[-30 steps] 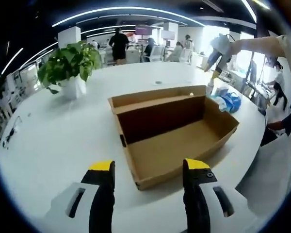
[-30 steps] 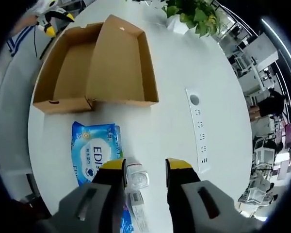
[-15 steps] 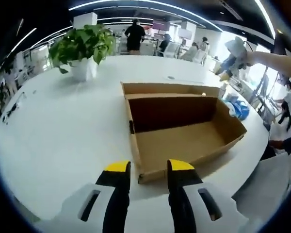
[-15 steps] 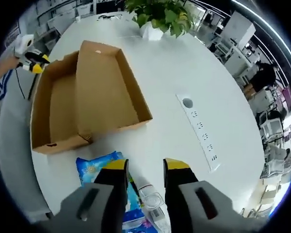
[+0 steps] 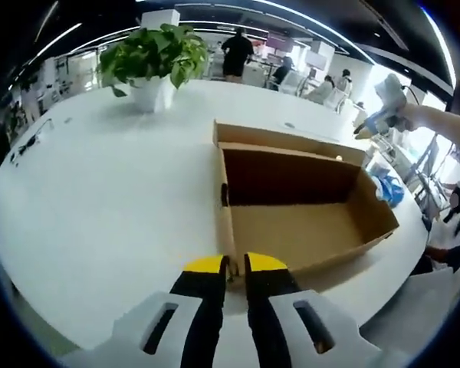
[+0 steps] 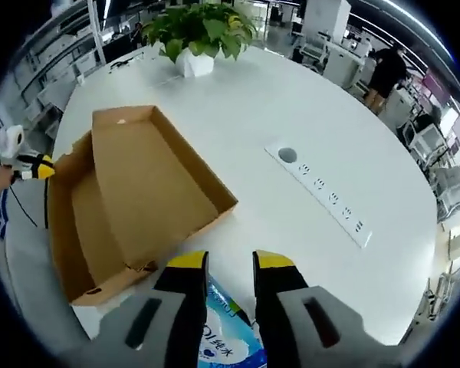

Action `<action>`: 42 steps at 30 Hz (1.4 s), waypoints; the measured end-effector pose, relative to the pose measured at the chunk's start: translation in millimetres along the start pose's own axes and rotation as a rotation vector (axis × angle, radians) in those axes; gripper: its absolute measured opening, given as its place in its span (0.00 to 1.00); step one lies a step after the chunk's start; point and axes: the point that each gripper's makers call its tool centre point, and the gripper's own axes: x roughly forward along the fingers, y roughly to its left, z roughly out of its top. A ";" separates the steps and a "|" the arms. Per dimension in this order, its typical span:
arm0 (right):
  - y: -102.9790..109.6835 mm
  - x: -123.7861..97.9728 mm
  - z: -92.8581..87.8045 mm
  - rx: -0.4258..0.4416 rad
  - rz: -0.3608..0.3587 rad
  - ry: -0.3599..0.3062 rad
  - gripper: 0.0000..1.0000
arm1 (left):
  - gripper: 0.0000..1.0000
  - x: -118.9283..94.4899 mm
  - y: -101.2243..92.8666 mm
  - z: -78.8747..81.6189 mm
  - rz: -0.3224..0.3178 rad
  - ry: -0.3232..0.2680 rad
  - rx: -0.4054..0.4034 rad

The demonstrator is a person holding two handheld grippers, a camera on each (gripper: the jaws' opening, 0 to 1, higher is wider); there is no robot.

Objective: Operate the shoe box by opening the lid, removing the specified soft item, and placing it in the target area until the item is outside and the box remains undamaged.

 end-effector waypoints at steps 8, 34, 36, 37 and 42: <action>10.2 19.2 2.7 0.156 0.017 -0.025 0.19 | 0.03 0.3 3.0 -1.4 0.017 -0.005 -0.048; 15.9 70.2 8.0 0.432 0.010 -0.014 0.07 | 0.01 1.6 4.0 -2.2 0.045 0.011 -0.068; 15.0 71.8 7.5 0.439 0.009 -0.008 0.07 | 0.01 1.8 4.1 -2.3 0.047 0.011 -0.068; 14.7 72.2 6.8 0.444 0.007 -0.004 0.06 | 0.01 1.8 4.2 -2.3 0.048 0.011 -0.067; 14.6 70.1 5.6 0.482 -0.003 0.010 0.03 | 0.01 1.9 4.2 -2.4 0.046 0.013 -0.064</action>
